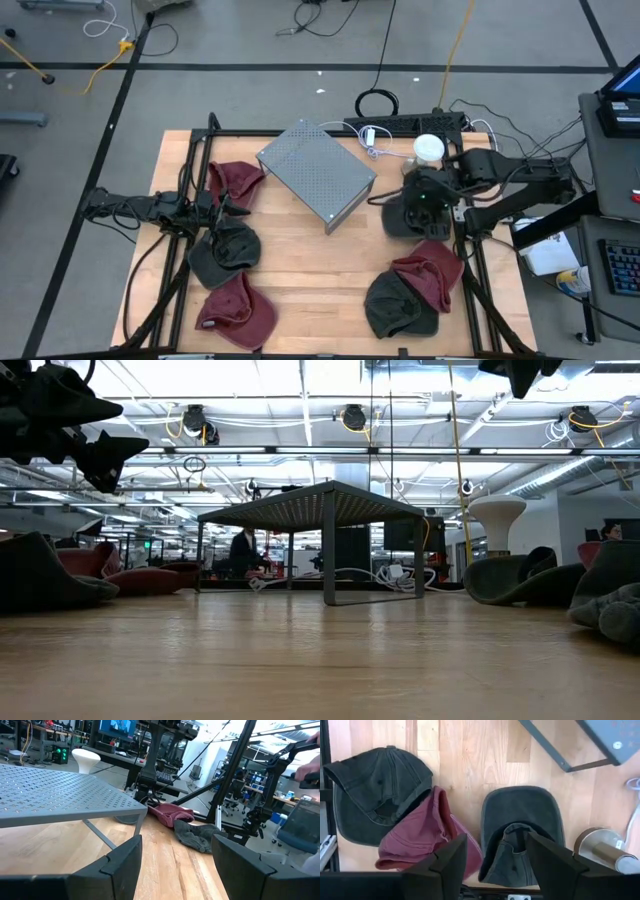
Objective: Pick & Place hat
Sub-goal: Put the top black cap on the shelf
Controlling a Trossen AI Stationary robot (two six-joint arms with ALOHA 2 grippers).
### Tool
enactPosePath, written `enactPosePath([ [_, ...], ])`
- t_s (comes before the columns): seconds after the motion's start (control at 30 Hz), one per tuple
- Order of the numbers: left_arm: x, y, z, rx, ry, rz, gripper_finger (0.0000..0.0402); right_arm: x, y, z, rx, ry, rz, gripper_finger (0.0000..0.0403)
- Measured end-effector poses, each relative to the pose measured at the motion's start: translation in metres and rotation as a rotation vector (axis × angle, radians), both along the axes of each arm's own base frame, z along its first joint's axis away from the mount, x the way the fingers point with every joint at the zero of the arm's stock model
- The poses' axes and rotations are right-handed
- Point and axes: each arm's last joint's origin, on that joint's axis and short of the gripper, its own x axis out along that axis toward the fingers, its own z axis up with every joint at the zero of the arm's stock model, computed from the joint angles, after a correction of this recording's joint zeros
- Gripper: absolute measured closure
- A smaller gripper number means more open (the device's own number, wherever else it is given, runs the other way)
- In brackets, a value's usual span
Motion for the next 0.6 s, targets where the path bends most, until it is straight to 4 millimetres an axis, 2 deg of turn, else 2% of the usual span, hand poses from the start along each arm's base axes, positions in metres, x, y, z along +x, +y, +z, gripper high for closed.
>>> enactPosePath([
  [0.3, 0.000, 0.000, 0.000, 0.000, -0.001, 0.000, 0.0160, 0.009, 0.008, -0.050, -0.015, 0.090, -0.066, 0.0207],
  [0.6, 0.000, 0.000, 0.000, 0.000, -0.003, -0.002, 0.0160, 0.016, 0.022, -0.099, -0.099, 0.056, -0.116, 0.0206],
])
